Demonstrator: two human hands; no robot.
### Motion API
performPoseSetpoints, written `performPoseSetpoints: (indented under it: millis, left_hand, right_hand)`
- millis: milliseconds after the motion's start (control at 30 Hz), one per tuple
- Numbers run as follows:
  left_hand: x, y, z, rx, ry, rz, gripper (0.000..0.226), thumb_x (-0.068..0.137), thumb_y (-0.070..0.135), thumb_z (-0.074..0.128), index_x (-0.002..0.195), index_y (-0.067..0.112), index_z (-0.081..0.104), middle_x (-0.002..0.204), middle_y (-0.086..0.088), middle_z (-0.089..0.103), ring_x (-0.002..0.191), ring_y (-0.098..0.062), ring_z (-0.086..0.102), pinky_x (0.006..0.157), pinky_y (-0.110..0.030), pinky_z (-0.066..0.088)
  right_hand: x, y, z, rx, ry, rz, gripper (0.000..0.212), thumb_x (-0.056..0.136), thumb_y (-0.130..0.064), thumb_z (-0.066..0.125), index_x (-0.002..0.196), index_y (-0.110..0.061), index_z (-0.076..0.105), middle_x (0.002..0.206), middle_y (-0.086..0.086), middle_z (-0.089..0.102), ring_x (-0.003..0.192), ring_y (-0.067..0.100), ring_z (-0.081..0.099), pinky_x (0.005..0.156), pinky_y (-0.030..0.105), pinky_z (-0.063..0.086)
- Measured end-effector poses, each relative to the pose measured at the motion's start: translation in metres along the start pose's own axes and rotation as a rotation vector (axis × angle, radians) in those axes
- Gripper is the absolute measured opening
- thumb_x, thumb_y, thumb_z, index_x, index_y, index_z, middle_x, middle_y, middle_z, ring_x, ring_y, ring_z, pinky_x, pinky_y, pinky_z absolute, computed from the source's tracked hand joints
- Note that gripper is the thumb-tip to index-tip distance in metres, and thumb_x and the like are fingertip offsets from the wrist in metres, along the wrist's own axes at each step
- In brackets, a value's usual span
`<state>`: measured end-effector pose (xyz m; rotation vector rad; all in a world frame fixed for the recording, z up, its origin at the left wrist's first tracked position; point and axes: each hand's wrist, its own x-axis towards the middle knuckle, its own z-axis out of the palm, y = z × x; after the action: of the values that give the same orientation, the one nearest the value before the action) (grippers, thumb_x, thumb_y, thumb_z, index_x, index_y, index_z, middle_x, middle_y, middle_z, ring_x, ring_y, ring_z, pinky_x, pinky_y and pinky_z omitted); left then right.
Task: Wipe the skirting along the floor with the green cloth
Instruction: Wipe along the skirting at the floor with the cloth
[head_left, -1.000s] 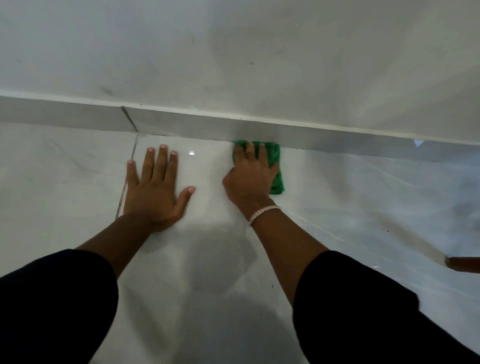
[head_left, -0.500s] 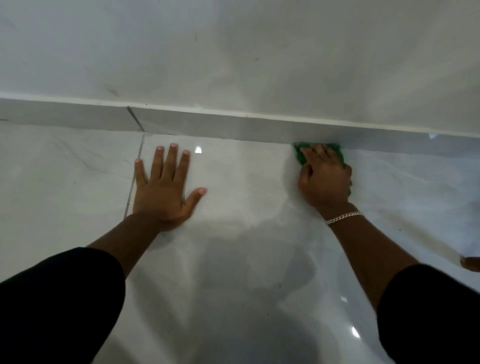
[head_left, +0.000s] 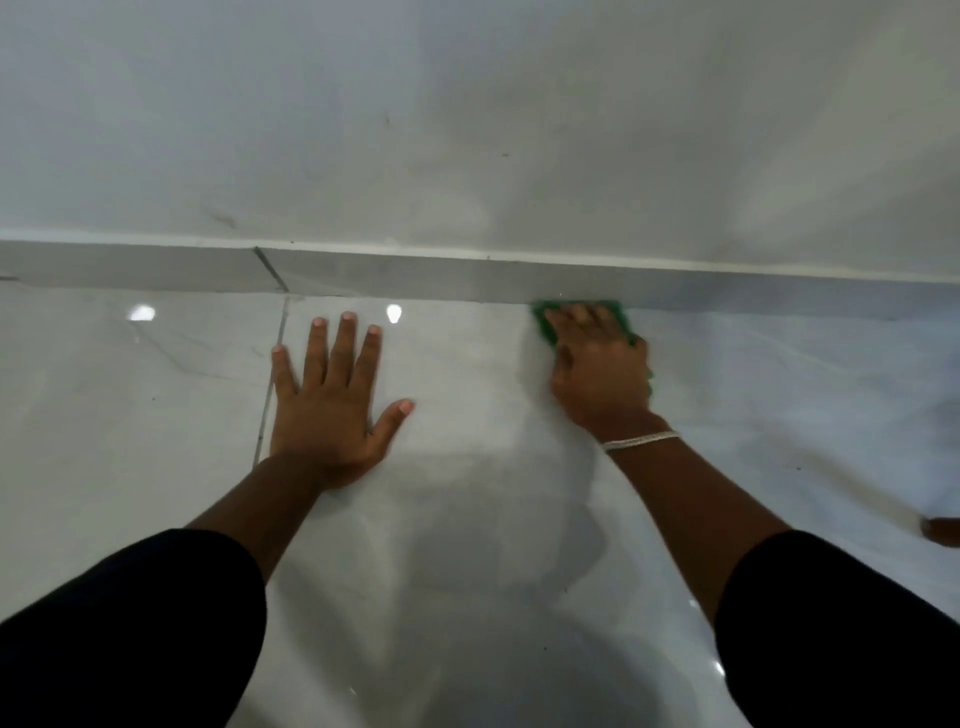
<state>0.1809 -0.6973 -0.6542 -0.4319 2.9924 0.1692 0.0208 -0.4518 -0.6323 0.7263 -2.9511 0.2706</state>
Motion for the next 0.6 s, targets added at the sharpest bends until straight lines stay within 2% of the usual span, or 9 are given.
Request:
performPoseSetpoints:
  millis: [100, 167, 233, 333, 400, 500, 533, 600]
  left_hand:
    - [0.002, 0.002, 0.001, -0.004, 0.003, 0.011, 0.091, 0.086, 0.074, 0.013, 0.159, 0.021, 0.001, 0.169, -0.010, -0.004, 0.155, -0.035, -0.006, 0.119, -0.067, 0.001]
    - [0.003, 0.001, 0.002, -0.005, -0.004, 0.007, 0.093, 0.085, 0.075, 0.010, 0.159, 0.020, 0.001, 0.169, -0.010, -0.005, 0.154, -0.036, -0.006, 0.119, -0.066, -0.002]
    - [0.003, 0.002, 0.001, 0.001, 0.002, 0.010, 0.094, 0.084, 0.076, 0.008, 0.159, 0.020, 0.003, 0.169, -0.011, -0.003, 0.154, -0.037, -0.005, 0.119, -0.066, -0.002]
    - [0.005, 0.002, 0.001, 0.008, -0.009, 0.005, 0.096, 0.081, 0.078, 0.002, 0.159, 0.020, 0.002, 0.169, -0.010, -0.004, 0.155, -0.036, -0.006, 0.119, -0.065, -0.004]
    - [0.005, 0.002, 0.000, 0.006, -0.019, -0.003, 0.097, 0.080, 0.079, 0.000, 0.159, 0.022, -0.001, 0.169, -0.009, -0.008, 0.155, -0.034, -0.009, 0.120, -0.064, -0.004]
    - [0.004, 0.001, 0.000, -0.002, -0.032, 0.005, 0.095, 0.083, 0.078, 0.005, 0.158, 0.022, -0.001, 0.169, -0.008, -0.007, 0.155, -0.033, -0.009, 0.119, -0.066, 0.000]
    - [0.004, 0.000, 0.000, -0.007, -0.035, 0.007, 0.094, 0.083, 0.077, 0.007, 0.158, 0.022, 0.000, 0.169, -0.008, -0.007, 0.155, -0.034, -0.008, 0.119, -0.067, 0.001]
    - [0.003, 0.001, 0.000, -0.011, -0.027, 0.004, 0.094, 0.083, 0.077, 0.007, 0.158, 0.021, 0.000, 0.169, -0.009, -0.007, 0.155, -0.034, -0.008, 0.119, -0.066, 0.000]
  right_hand:
    - [-0.003, 0.027, -0.010, -0.038, -0.009, 0.182, 0.052, 0.076, -0.020, 0.038, 0.123, -0.018, 0.061, 0.122, 0.008, 0.065, 0.118, 0.033, 0.053, 0.086, 0.053, 0.046]
    - [0.003, 0.009, -0.009, 0.001, -0.010, 0.332, 0.056, 0.071, -0.018, 0.036, 0.121, -0.012, 0.060, 0.121, 0.014, 0.063, 0.119, 0.036, 0.051, 0.090, 0.059, 0.043]
    - [0.008, -0.031, -0.003, 0.021, -0.020, 0.387, 0.059, 0.067, -0.019, 0.035, 0.120, -0.010, 0.060, 0.120, 0.017, 0.062, 0.121, 0.037, 0.049, 0.092, 0.061, 0.042]
    - [0.007, -0.105, 0.013, 0.082, -0.025, 0.230, 0.060, 0.064, -0.021, 0.034, 0.114, -0.012, 0.065, 0.117, 0.015, 0.065, 0.119, 0.038, 0.053, 0.091, 0.060, 0.043]
    - [0.010, -0.131, 0.013, 0.128, -0.066, 0.111, 0.054, 0.066, -0.020, 0.044, 0.115, -0.011, 0.064, 0.119, 0.014, 0.065, 0.122, 0.039, 0.050, 0.092, 0.060, 0.042]
    - [0.012, -0.093, 0.009, 0.043, -0.089, -0.092, 0.054, 0.070, -0.020, 0.046, 0.121, -0.020, 0.062, 0.123, 0.004, 0.065, 0.121, 0.031, 0.052, 0.089, 0.052, 0.043]
    - [0.011, -0.067, 0.005, 0.013, -0.082, -0.107, 0.055, 0.071, -0.019, 0.045, 0.123, -0.024, 0.061, 0.124, 0.001, 0.065, 0.120, 0.029, 0.053, 0.088, 0.049, 0.044]
    - [0.007, -0.015, -0.006, -0.032, -0.065, -0.016, 0.055, 0.073, -0.016, 0.044, 0.124, -0.026, 0.061, 0.123, 0.003, 0.066, 0.118, 0.029, 0.055, 0.088, 0.048, 0.046]
